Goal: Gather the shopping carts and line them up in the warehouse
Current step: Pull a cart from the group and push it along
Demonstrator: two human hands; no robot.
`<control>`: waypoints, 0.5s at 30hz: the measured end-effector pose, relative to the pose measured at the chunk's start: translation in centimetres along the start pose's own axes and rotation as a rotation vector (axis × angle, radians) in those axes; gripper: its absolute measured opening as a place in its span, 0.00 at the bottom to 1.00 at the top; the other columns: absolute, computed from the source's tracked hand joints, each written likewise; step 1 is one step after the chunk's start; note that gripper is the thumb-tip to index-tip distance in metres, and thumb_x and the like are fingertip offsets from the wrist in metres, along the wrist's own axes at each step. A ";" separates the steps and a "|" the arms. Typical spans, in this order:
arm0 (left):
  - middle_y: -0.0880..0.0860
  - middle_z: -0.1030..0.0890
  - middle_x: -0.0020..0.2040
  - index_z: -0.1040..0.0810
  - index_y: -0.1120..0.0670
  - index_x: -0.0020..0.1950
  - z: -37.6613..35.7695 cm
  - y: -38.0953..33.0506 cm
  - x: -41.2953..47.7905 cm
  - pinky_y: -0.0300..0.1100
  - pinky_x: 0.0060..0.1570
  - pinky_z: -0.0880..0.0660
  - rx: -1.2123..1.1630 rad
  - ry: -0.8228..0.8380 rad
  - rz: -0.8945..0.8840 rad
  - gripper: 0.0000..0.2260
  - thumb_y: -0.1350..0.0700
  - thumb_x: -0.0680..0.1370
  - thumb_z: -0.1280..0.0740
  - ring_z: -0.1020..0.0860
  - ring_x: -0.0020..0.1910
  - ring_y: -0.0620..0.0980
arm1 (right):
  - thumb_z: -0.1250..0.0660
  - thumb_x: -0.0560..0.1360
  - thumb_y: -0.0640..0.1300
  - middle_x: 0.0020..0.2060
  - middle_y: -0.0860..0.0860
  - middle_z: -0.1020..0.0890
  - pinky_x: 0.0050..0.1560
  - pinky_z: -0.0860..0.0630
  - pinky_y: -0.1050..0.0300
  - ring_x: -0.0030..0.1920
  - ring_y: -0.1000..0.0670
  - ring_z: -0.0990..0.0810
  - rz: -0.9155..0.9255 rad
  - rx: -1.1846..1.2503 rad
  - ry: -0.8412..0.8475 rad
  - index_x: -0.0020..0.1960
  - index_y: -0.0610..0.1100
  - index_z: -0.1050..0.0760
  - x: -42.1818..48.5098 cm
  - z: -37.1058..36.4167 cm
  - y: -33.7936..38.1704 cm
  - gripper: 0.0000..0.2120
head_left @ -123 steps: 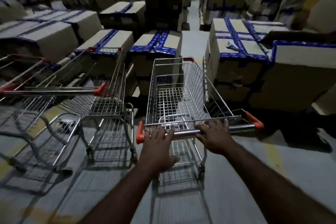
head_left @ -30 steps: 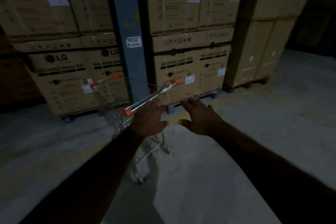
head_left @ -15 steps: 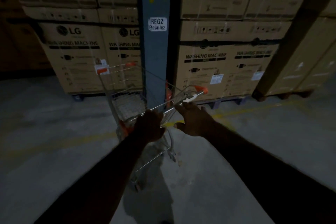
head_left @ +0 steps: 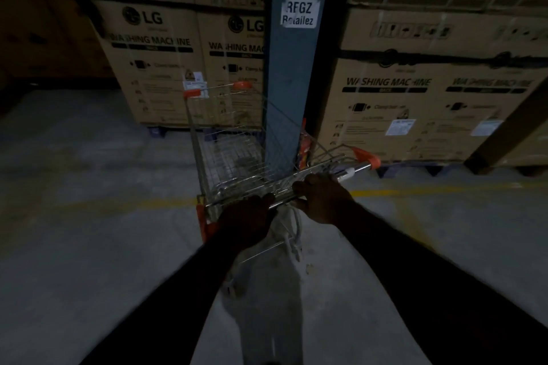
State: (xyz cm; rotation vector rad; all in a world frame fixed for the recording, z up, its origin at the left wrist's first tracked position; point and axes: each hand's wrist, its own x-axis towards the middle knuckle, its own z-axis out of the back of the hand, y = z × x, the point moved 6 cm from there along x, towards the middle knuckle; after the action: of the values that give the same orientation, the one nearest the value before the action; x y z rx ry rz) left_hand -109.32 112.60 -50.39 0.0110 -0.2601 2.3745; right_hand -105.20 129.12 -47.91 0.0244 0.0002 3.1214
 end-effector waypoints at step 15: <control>0.53 0.19 0.35 0.20 0.50 0.46 -0.8 0.9 -1.7 0.47 0.30 0.23 0.046 -0.041 -0.120 0.26 0.38 0.81 0.53 0.19 0.32 0.59 | 0.38 0.73 0.61 0.42 0.43 0.17 0.48 0.21 0.41 0.46 0.37 0.18 -0.142 0.072 0.132 0.49 0.46 0.18 -0.9 -0.6 1.8 0.20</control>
State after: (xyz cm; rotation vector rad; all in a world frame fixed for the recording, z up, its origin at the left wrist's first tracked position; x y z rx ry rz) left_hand -108.64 110.97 -51.44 0.0940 -0.2183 2.2622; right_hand -104.39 127.28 -48.57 -0.1731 0.1108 2.9734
